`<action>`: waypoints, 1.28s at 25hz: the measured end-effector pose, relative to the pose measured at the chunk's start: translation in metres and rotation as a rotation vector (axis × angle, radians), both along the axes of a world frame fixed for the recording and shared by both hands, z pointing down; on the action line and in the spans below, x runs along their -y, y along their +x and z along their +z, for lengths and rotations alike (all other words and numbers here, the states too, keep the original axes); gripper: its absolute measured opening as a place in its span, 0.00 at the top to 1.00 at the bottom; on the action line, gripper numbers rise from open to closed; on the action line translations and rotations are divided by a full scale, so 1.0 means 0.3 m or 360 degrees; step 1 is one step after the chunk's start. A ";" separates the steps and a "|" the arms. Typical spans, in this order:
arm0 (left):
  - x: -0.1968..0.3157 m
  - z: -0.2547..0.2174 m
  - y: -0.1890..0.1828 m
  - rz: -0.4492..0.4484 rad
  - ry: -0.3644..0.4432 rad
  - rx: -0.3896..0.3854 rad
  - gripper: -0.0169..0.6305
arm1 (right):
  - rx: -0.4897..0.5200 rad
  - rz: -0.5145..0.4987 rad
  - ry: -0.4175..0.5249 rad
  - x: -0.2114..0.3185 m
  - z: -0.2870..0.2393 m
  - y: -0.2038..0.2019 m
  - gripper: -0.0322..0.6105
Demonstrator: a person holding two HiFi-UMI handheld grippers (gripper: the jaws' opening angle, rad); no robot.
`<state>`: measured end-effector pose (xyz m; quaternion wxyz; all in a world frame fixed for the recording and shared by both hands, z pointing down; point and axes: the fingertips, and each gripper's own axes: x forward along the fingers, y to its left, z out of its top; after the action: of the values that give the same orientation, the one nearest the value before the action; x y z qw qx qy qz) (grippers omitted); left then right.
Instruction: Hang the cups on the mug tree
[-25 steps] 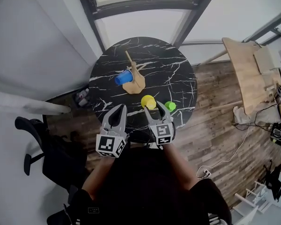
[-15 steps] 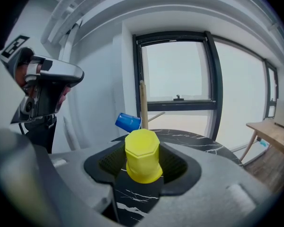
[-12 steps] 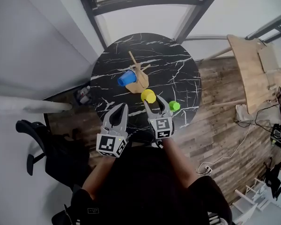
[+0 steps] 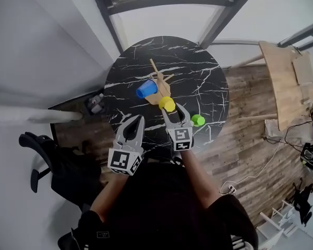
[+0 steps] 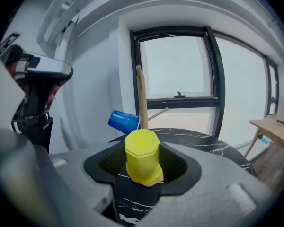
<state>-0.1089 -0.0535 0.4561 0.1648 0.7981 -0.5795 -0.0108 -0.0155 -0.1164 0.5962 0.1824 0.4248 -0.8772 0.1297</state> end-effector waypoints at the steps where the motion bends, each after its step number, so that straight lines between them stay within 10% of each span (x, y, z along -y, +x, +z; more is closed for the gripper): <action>1: 0.002 0.003 -0.006 -0.0002 -0.0004 0.0002 0.98 | -0.0008 0.0006 -0.0006 0.007 0.008 -0.001 0.61; 32: 0.007 0.028 -0.085 -0.0039 -0.0043 -0.0009 0.98 | -0.0133 0.0016 -0.0168 0.060 0.231 -0.040 0.61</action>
<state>-0.1345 -0.0557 0.4645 0.1771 0.7886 -0.5888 -0.0071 -0.0275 -0.1345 0.6655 0.2404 0.4240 -0.8586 0.1591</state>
